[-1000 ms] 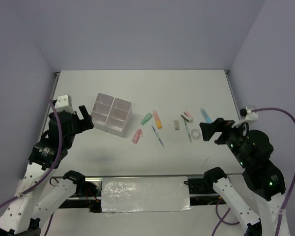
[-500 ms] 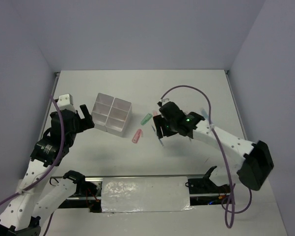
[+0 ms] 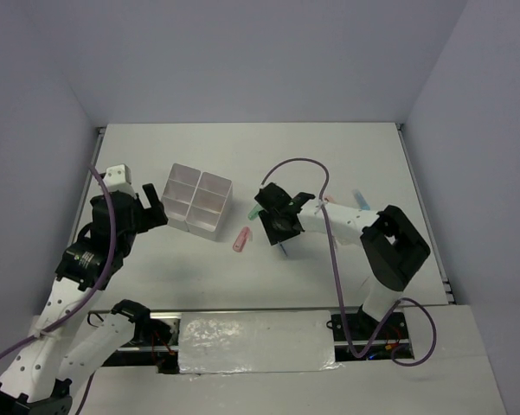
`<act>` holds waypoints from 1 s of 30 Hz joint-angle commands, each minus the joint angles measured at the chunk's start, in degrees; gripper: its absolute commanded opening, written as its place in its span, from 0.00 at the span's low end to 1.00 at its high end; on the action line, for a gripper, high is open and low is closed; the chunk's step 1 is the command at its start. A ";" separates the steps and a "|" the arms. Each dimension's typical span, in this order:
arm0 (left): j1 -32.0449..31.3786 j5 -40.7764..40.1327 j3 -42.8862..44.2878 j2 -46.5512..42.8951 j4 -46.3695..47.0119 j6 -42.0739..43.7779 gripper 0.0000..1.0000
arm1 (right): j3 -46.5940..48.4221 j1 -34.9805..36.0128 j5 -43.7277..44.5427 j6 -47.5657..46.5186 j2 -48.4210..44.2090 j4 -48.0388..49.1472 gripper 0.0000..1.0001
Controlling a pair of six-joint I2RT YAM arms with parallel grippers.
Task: Sort the stationery into containers
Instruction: Pick up the pen from the center of the board.
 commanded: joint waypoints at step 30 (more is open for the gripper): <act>-1.84 9.48 6.50 9.09 -0.07 -4.43 0.99 | -8.48 1.12 0.28 3.69 -20.10 4.00 0.00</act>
